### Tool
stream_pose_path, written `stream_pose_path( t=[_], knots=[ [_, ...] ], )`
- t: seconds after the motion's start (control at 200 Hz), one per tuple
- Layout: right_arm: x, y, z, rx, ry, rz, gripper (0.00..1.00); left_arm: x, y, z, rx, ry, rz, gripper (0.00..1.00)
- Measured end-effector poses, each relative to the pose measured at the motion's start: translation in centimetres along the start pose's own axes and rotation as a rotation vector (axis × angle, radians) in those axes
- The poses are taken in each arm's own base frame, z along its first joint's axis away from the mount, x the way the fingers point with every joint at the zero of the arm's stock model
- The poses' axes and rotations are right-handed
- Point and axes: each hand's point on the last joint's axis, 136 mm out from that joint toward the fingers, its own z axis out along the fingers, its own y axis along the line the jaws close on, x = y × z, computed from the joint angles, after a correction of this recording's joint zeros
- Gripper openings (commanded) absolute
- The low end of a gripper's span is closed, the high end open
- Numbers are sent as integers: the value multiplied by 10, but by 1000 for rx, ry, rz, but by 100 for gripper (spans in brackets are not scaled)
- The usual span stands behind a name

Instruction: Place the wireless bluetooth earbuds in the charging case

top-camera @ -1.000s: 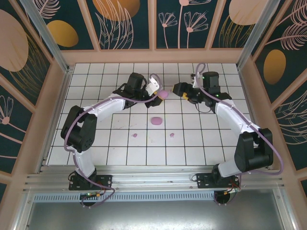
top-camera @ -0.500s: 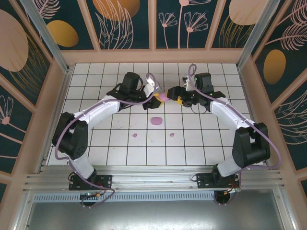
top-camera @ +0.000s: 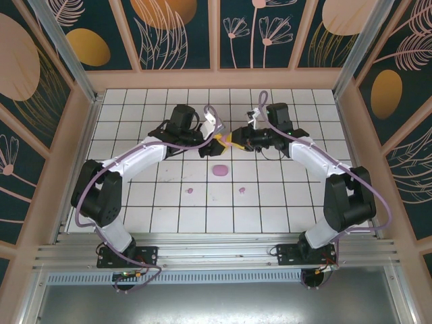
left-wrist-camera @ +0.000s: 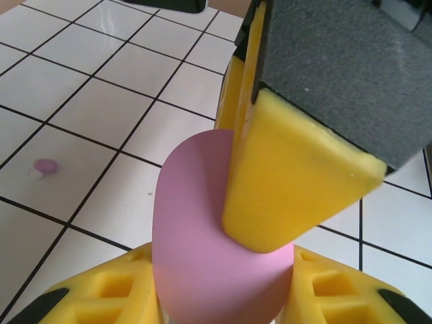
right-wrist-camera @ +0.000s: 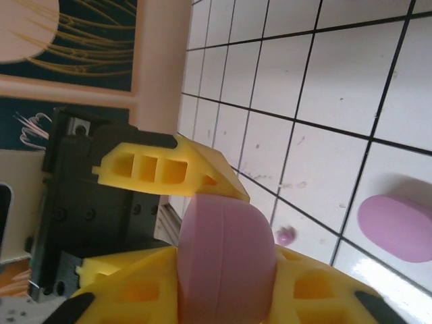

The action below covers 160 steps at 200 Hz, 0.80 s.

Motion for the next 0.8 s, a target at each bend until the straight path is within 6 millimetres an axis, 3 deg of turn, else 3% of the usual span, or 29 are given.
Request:
stream_pose_path(
  t=[0.125,0.275,0.465,0.681,0.801],
  knots=[
    [-2,5,1,-39,-6,30,15,-6,1,-4,-19,-15,-9,59],
    [-4,7,3,-85,-20,97,14,-21,10,-11,-94,-55,-46,70],
    [-18,17,-7,-142,-81,165,13,-31,17,-26,-177,-136,-102,77],
    [-28,39,-25,-234,-149,229,10,-44,-4,-60,-180,-335,-93,77],
    [-32,50,-32,-276,-173,250,10,-52,-14,-66,-132,-425,-83,75]
  ],
)
